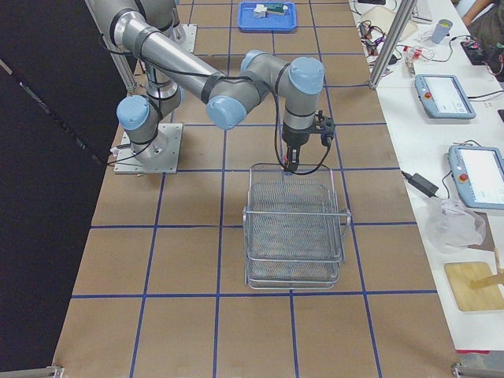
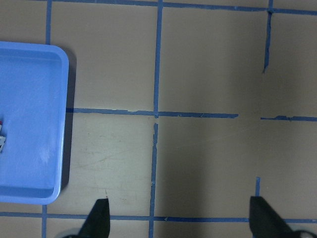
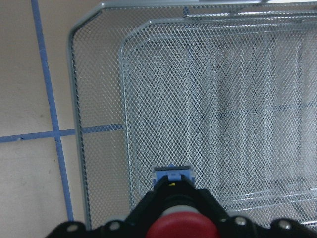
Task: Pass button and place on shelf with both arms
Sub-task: 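Lower the button into the mesh basket with the right gripper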
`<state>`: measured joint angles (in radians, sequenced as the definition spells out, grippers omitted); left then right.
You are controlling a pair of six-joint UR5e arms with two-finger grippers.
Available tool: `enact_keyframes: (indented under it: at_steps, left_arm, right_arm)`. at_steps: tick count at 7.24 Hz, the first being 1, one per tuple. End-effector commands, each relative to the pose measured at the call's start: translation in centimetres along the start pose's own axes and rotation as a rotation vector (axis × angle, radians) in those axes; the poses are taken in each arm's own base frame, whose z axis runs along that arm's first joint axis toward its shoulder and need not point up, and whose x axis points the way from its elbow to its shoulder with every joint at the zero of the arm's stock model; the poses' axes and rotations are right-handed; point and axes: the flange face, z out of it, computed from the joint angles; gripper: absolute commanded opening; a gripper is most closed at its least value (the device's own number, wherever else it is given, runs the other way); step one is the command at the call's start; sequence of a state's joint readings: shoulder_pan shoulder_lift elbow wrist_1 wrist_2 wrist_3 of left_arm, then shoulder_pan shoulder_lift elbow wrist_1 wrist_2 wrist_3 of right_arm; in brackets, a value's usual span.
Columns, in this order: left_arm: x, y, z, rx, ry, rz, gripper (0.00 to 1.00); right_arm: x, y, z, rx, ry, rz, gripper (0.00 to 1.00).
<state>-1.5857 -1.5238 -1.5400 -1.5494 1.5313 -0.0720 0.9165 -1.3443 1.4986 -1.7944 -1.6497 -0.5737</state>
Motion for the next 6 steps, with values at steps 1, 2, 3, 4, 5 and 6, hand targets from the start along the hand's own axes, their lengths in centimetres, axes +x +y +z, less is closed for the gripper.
enact_keyframes:
  at_steps: [1,2,3,4,5,6]
  left_arm:
    - [0.0,0.2,0.0,-0.018,0.002,0.007,1.00]
    - [0.0,0.3,-0.1,-0.019,0.002,0.007,1.00]
    - [0.0,0.2,0.0,-0.021,0.002,0.007,1.00]
    - [0.0,0.3,-0.1,-0.020,0.002,0.007,1.00]
    - [0.0,0.2,0.0,-0.021,0.002,0.007,1.00]
    - [0.0,0.3,-0.1,-0.020,0.004,0.009,1.00]
  right_arm:
    - [1.0,-0.5,1.6,0.004,-0.008,-0.001,0.10]
    - [1.0,-0.7,1.9,0.003,-0.012,0.005,0.17]
    - [1.2,-1.1,3.1,-0.011,-0.024,0.010,0.30]
    - [1.4,-1.4,3.3,0.001,-0.012,0.011,0.46]
    - [1.3,-1.3,3.6,-0.003,-0.014,0.011,0.68]
    - [1.4,-1.3,3.5,-0.005,-0.009,0.011,0.81]
